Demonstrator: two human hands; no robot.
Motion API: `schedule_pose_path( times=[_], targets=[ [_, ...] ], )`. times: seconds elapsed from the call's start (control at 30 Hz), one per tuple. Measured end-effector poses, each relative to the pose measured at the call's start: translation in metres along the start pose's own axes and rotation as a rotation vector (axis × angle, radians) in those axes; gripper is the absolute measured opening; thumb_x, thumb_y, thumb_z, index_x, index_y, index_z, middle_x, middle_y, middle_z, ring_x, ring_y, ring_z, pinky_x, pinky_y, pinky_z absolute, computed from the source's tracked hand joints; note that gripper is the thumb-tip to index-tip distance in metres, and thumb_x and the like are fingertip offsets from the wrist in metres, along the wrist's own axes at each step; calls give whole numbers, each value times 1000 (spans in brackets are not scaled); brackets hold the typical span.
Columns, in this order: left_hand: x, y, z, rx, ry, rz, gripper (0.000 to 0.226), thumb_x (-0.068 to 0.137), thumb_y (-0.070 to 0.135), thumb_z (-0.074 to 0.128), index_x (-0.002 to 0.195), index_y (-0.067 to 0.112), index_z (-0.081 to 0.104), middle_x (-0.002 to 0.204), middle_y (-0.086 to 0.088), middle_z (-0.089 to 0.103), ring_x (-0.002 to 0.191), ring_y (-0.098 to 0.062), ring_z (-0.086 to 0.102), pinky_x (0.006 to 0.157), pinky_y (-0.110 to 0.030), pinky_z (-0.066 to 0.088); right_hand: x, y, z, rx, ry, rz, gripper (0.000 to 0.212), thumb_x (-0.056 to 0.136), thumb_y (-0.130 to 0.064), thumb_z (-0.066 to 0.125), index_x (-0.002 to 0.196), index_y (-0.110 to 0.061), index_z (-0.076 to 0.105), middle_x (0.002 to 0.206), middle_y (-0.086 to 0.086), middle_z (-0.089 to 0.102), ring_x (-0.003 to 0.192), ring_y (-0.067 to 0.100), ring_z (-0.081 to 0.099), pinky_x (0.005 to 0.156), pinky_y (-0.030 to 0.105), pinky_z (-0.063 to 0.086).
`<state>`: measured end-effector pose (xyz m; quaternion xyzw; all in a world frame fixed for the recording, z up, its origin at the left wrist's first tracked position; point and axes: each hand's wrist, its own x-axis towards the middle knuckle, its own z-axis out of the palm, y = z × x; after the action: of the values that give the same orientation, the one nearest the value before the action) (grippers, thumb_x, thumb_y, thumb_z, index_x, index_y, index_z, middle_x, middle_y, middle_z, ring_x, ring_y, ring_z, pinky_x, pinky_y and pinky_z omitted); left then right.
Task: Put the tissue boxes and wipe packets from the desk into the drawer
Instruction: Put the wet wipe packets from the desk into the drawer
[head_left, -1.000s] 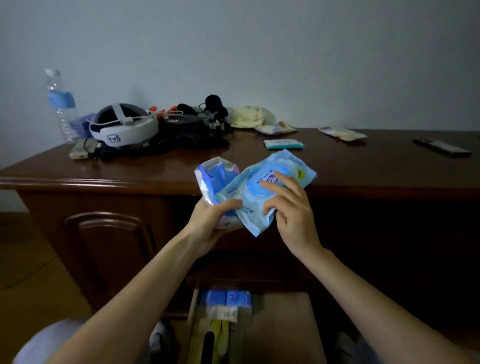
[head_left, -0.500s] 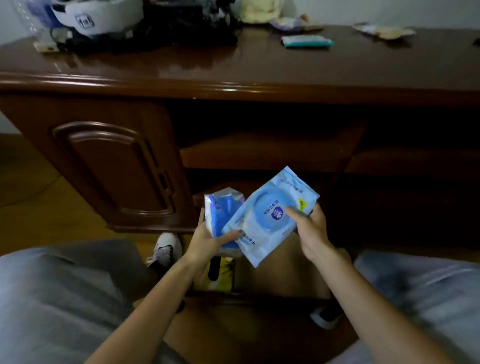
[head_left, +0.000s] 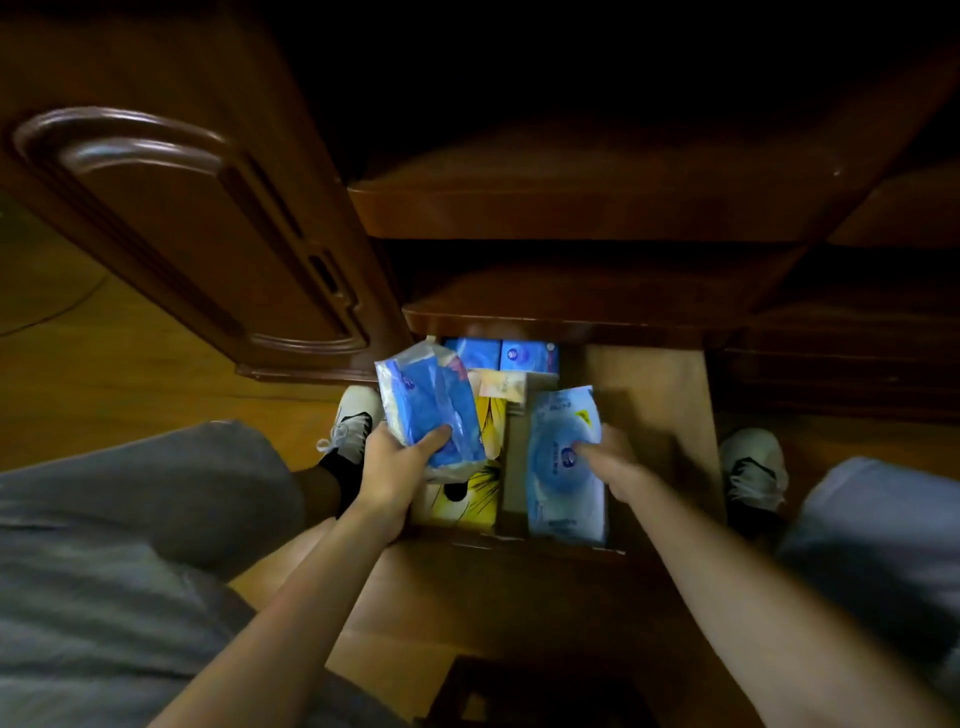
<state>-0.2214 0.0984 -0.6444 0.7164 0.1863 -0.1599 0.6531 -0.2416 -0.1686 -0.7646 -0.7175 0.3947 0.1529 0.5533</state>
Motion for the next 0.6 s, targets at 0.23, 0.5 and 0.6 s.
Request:
schedule_pose_path(
  times=[0.23, 0.5, 0.6],
  targets=[
    [7, -12, 7, 18, 21, -61, 23, 87, 8, 77, 102, 20, 64, 82, 8, 78, 76, -10, 77, 54, -21, 58, 12, 17, 11, -190, 55, -4, 42, 88, -17, 76, 122, -4, 55, 120, 21, 67, 104, 36, 66, 76, 37, 51],
    [9, -23, 14, 110, -85, -78, 29, 85, 8, 80, 106, 20, 64, 88, 4, 79, 73, -21, 78, 54, -31, 61, 11, 15, 21, -809, 183, -191, 79, 88, -34, 76, 152, -30, 29, 147, 15, 37, 131, 34, 43, 89, 44, 51],
    [8, -22, 18, 121, -103, -78, 32, 82, 8, 83, 107, 15, 65, 90, 4, 80, 72, -21, 78, 53, -29, 60, 6, 6, 15, -820, 147, -218, 79, 89, -38, 74, 154, -30, 30, 158, 12, 25, 143, 35, 27, 109, 49, 39]
  ],
)
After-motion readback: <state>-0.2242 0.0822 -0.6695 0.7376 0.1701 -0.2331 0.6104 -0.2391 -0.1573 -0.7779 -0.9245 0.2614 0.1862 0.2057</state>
